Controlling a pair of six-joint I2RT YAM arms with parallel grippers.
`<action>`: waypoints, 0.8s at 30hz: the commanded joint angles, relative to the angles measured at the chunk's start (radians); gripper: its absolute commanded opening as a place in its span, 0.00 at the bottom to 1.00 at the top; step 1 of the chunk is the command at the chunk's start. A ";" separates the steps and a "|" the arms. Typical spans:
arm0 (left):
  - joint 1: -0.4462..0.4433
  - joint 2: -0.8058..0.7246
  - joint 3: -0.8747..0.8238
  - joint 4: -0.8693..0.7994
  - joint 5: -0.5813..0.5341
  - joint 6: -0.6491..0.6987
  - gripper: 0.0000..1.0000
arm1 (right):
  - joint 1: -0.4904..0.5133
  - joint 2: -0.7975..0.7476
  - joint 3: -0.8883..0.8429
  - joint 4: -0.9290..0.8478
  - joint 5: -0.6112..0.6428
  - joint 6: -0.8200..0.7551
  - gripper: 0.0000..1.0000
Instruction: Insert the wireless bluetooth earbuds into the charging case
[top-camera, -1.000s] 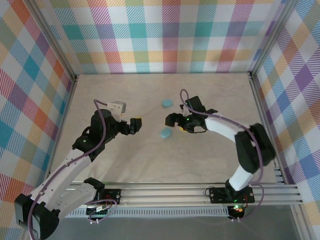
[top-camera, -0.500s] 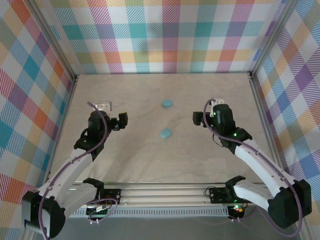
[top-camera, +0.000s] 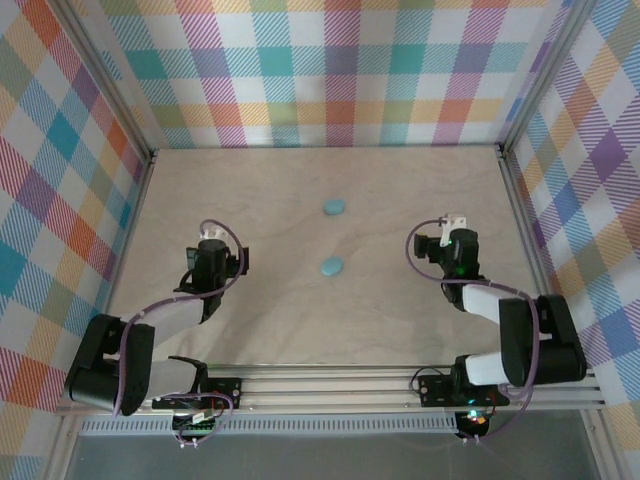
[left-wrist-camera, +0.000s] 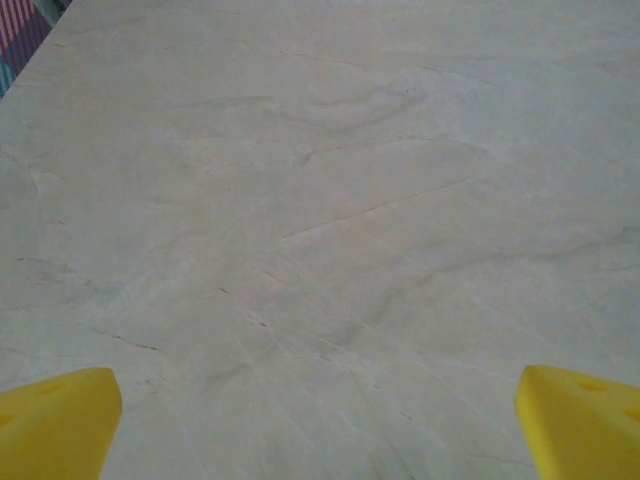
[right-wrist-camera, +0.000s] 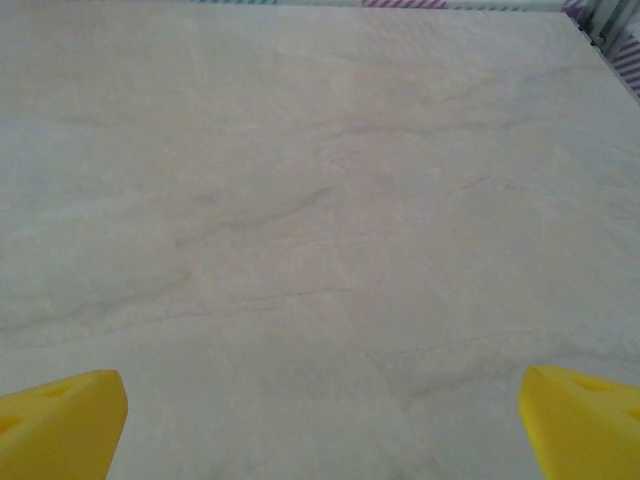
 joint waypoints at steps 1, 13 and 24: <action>0.020 0.057 -0.023 0.272 0.019 0.048 1.00 | -0.074 0.144 -0.077 0.412 -0.100 0.080 1.00; 0.140 0.277 0.045 0.363 0.173 -0.064 1.00 | -0.068 0.119 0.014 0.190 -0.139 0.057 1.00; 0.141 0.278 0.046 0.360 0.173 -0.064 1.00 | -0.065 0.118 0.014 0.189 -0.137 0.055 1.00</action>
